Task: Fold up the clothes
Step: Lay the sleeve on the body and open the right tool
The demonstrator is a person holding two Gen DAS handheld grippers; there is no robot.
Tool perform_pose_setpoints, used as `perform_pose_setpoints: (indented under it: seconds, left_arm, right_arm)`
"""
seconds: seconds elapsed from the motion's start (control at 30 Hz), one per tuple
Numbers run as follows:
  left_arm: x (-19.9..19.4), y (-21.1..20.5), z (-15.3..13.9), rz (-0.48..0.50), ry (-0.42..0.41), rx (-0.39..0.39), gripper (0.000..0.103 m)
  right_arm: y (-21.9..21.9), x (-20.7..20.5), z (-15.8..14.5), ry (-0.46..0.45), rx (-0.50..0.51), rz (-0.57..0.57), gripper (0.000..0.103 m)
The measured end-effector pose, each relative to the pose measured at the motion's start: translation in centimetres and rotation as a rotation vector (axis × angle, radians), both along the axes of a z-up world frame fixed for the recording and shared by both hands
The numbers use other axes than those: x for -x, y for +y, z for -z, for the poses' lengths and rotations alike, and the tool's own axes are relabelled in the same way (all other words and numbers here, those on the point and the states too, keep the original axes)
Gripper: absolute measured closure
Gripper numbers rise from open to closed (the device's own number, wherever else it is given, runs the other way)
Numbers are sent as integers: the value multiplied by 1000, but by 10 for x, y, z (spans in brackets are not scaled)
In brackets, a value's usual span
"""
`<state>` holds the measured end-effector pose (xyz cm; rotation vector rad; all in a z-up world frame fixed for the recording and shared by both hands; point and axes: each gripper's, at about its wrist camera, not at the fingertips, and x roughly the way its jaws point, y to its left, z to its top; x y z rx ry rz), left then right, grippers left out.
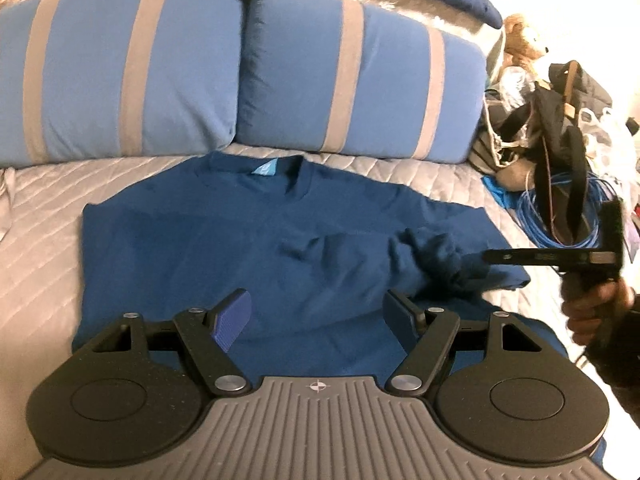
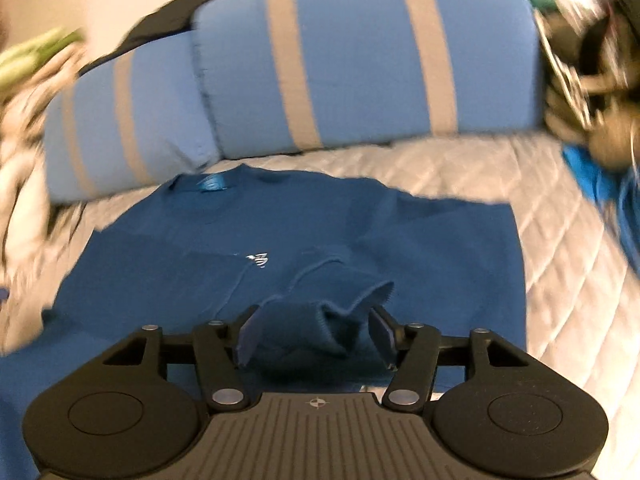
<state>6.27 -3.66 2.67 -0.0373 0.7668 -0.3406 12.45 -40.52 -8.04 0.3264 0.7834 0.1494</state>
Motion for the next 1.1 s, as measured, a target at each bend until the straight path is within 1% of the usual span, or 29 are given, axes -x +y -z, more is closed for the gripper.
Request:
perform_pose_setpoints:
  seconds: [0.03, 0.07, 0.1, 0.2, 0.23, 0.37, 0.43, 0.53, 0.7, 0.93, 1.1]
  left_arm:
    - [-1, -2, -1, 0, -4, 2, 30]
    - [-2, -4, -2, 3, -10, 7, 30]
    - [-2, -6, -3, 5, -14, 14, 30]
    - [-5, -10, -4, 5, -20, 35, 30]
    - [-6, -10, -4, 3, -17, 42, 31]
    - [-17, -15, -1, 3, 6, 68, 30]
    - [-25, -13, 2, -3, 34, 100, 31]
    - [-36, -10, 5, -12, 78, 148, 30]
    - [-58, -5, 14, -47, 161, 236, 31]
    - [-100, -1, 47, -115, 324, 458, 31]
    - [-130, -17, 76, -131, 440, 604, 31]
  right_arm:
    - [-4, -7, 6, 30, -45, 11, 41]
    - [-6, -15, 13, 55, -91, 20, 38]
    - [-6, -20, 16, 63, -120, 19, 38]
    - [6, -30, 15, 46, -159, -15, 38]
    - [14, -33, 11, 31, -163, -41, 38]
    - [51, -42, -15, -52, -204, -221, 38]
    - [63, -41, -29, -93, -185, -265, 38]
    - [77, -38, -48, -151, -138, -312, 34]
    - [72, -30, -56, -174, -39, -314, 30]
    - [50, -21, -55, -151, 51, -297, 28]
    - [40, -9, -57, -152, 98, -259, 27]
